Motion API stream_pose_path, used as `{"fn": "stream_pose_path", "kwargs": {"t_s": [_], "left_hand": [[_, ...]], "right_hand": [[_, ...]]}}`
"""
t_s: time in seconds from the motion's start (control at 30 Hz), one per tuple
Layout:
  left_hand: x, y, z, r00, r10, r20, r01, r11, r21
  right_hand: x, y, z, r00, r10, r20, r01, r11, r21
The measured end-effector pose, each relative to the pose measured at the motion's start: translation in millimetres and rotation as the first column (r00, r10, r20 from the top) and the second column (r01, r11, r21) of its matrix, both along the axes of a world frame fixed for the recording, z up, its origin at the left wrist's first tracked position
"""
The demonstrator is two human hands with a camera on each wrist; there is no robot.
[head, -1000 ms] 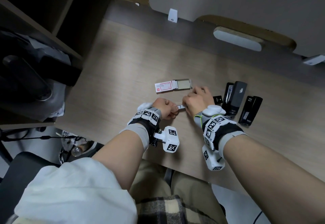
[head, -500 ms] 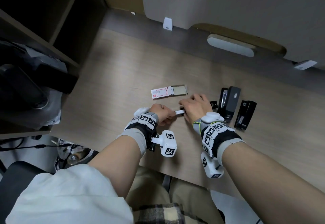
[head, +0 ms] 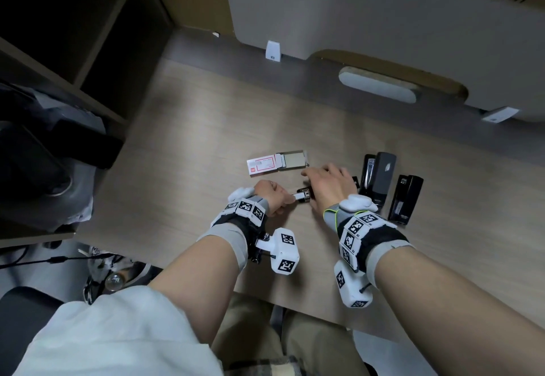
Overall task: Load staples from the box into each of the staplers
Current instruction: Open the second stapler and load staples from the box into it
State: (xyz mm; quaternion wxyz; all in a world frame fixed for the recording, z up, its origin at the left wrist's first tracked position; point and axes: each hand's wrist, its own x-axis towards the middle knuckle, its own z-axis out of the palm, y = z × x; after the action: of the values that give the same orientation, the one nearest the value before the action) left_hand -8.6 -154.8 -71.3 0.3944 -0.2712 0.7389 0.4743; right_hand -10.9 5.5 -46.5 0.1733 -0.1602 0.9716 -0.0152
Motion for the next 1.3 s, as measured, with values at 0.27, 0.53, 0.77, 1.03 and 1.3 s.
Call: {"fn": "stream_pose_path", "kwargs": {"t_s": [0.27,0.53,0.77,1.03,1.3], "left_hand": [[13,-10,18,0.965,0.256,0.06,-0.257,0.966,0.019],[16,-16,0,0.927,0.354,-0.122,-0.365,0.928,-0.079],[14,4,0,0.949,0.228,-0.218,-0.255,0.962,-0.102],[24,19,-23,0.901,0.324,-0.288,-0.37,0.921,-0.122],[32,48,-6,0.885,0.432,-0.173,-0.434,0.9,0.031]], "right_hand": [[3,9,7,0.992,-0.085,0.096,0.075,0.992,0.104],[1,21,22,0.969,-0.083,0.234,0.045,0.986,0.161],[11,38,22,0.938,-0.089,0.334,0.041,0.988,0.15],[14,59,28,0.857,-0.231,0.46,0.09,0.947,0.308],[25,75,21,0.873,-0.252,0.417,0.176,0.961,0.212]]}}
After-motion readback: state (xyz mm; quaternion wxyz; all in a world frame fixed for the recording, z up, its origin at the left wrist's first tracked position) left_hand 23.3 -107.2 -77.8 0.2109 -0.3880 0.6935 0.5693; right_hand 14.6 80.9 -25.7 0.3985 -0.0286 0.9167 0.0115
